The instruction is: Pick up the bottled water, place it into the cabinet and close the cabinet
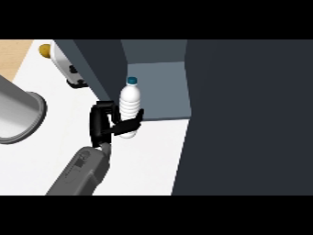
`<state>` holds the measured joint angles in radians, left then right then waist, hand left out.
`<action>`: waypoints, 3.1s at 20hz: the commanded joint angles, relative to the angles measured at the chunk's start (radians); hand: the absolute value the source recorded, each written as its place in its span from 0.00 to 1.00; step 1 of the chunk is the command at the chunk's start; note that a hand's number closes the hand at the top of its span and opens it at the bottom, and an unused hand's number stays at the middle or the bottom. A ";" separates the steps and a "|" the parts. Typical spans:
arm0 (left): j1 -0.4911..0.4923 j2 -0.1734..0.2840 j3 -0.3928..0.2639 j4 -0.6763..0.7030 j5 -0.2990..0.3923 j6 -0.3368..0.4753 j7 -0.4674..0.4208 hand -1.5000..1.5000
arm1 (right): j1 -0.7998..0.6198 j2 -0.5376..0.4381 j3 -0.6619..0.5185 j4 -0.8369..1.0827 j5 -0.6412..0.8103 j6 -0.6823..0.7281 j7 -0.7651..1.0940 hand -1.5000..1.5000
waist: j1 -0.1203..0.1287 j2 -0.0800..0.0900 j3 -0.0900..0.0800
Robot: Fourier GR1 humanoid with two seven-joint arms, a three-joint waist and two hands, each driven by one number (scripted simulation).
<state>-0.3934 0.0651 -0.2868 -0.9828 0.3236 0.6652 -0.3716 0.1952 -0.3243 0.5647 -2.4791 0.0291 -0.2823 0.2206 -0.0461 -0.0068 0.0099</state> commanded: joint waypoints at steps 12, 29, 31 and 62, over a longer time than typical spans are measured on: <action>-0.315 0.010 -0.022 0.170 -0.091 0.096 0.038 1.00 | 0.015 -0.017 -0.005 -0.031 -0.033 0.029 -0.019 0.00 | -0.063 0.027 -0.010; -0.281 0.014 -0.067 0.115 -0.055 0.079 0.057 0.00 | 0.065 -0.028 -0.013 -0.017 -0.054 0.068 -0.098 0.00 | -0.073 0.026 -0.010; -0.293 0.026 -0.080 0.126 -0.062 0.068 0.056 0.00 | 0.040 -0.011 -0.019 -0.019 -0.053 0.054 -0.066 0.00 | -0.070 0.031 -0.012; -0.156 -0.025 -0.101 -0.153 0.202 -0.384 -0.013 1.00 | 0.092 -0.074 -0.038 -0.090 0.043 0.082 -0.019 0.00 | 0.056 -0.001 -0.010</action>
<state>-0.6634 0.0196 -0.3576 -0.9881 0.5326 0.2742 -0.4320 0.2849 -0.3669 0.5171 -2.4885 0.0045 -0.2203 0.1576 -0.0012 -0.0060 -0.0005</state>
